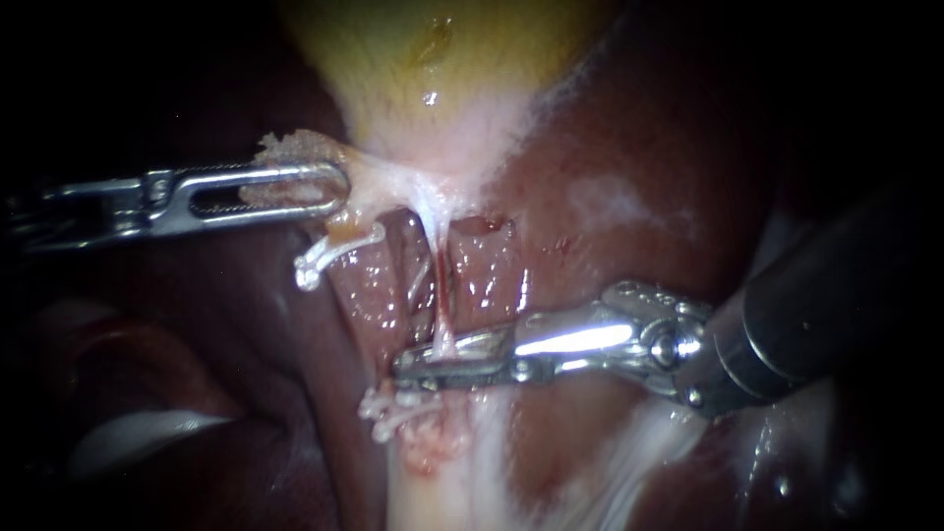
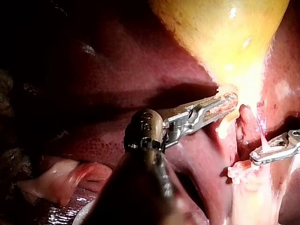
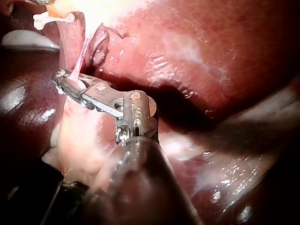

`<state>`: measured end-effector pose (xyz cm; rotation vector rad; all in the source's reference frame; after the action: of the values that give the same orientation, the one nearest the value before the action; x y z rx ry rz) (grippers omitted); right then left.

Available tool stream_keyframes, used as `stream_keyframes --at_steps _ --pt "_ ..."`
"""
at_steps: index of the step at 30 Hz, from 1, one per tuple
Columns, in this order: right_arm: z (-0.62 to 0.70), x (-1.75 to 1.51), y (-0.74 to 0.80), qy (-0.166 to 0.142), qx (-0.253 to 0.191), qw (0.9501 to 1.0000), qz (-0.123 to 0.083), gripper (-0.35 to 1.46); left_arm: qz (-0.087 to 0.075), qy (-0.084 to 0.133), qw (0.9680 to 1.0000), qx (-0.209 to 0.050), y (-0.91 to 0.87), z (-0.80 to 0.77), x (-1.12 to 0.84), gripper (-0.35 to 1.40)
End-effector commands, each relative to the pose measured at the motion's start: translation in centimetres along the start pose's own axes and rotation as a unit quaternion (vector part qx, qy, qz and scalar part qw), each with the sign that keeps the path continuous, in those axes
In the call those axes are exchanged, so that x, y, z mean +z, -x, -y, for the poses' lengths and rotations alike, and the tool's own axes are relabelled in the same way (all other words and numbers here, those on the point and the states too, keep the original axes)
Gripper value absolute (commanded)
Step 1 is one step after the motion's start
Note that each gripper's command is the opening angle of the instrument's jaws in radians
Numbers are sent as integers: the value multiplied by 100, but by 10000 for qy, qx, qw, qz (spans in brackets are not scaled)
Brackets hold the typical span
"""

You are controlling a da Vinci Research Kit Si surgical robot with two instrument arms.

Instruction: Going back second clip right tube

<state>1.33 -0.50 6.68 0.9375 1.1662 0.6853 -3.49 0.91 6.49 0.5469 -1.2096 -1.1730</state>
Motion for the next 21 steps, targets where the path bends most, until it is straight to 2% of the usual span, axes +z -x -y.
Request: stream_keyframes --at_steps 1,8,9,10,12,15,21 --pt "0 -1 0 1 1 10000 0 -35 0 0 10000 0 0 0 0 -35" --pt "0 -2 0 -1 1 10000 2 -35 3 3 10000 4 -2 0 0 -35" --pt "0 -2 0 -2 -58 10000 6 -35 -4 -11 10000 4 -2 1 0 -35" --pt "1 -3 1 7 -414 9991 25 -34 -4 -11 10000 4 -2 1 0 -35" --pt "2 -3 1 11 -827 9966 66 -1 -3 -10 10000 4 -2 1 0 -35" --pt "2 -2 1 -11 -856 9963 44 35 -3 -9 10000 4 -2 1 0 -35" --pt "2 6 2 -1 -1037 9946 52 49 -2 -8 10000 4 -2 2 0 -35"
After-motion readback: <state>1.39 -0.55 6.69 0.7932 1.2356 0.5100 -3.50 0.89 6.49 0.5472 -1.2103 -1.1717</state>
